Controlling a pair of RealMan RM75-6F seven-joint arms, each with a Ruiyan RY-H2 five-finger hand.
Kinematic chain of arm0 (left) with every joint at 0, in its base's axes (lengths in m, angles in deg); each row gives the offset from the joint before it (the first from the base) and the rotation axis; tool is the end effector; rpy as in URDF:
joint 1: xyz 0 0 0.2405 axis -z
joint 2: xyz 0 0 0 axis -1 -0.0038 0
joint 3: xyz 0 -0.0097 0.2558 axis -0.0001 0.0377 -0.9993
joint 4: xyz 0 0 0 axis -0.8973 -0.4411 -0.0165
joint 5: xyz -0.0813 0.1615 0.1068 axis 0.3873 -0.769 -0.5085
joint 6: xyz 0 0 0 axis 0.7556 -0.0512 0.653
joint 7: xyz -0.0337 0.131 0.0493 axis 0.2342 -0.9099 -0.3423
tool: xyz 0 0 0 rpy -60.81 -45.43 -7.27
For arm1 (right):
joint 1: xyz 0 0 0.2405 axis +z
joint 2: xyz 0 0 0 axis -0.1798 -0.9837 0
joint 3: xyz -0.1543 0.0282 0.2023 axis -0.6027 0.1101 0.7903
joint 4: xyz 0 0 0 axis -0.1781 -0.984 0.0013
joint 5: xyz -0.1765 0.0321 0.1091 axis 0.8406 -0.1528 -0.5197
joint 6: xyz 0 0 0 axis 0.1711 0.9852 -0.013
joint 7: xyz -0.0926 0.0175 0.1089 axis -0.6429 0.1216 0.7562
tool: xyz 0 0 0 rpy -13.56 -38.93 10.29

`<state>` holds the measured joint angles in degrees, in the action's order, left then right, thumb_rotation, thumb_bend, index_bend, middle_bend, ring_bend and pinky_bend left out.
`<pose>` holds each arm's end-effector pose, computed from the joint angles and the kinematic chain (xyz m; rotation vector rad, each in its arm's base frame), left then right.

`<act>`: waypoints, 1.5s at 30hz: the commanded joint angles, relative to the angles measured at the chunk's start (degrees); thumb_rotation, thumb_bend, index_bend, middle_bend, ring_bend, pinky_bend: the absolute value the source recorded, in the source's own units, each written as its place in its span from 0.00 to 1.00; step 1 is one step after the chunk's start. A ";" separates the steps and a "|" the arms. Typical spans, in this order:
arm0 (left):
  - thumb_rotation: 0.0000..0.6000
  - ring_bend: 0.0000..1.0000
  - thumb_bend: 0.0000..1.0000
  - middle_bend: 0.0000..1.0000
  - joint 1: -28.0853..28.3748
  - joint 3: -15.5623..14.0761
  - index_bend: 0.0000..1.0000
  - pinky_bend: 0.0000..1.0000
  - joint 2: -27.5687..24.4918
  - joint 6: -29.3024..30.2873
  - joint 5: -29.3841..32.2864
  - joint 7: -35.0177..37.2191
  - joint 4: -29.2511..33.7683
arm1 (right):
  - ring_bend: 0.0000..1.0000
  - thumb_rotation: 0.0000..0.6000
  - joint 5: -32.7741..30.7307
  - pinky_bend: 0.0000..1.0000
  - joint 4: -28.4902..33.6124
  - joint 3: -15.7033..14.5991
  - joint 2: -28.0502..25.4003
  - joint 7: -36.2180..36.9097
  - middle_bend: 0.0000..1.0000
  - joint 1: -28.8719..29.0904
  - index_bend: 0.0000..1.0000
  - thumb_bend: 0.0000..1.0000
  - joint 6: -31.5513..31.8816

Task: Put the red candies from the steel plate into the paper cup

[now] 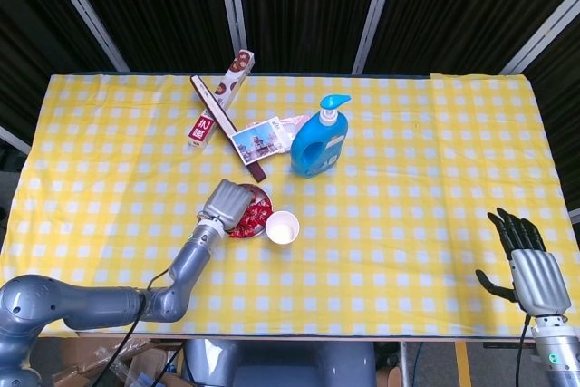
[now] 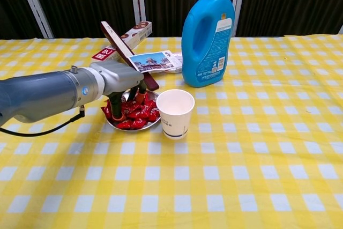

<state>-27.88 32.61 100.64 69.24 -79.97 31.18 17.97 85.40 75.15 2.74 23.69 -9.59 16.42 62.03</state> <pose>-0.0904 0.3651 -0.0792 -2.0389 -0.6673 -0.4875 -0.3057 -0.1860 0.1568 1.3873 -1.0576 0.9409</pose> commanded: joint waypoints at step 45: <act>1.00 0.84 0.41 0.64 -0.20 5.05 0.53 0.90 -10.79 9.61 -7.54 0.93 18.68 | 0.00 1.00 0.31 0.00 0.09 0.11 0.17 1.16 0.00 -0.21 0.00 0.34 0.74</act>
<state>-28.56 37.18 89.99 78.59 -87.79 32.50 36.15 85.70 75.24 2.85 23.86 -8.43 16.21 62.77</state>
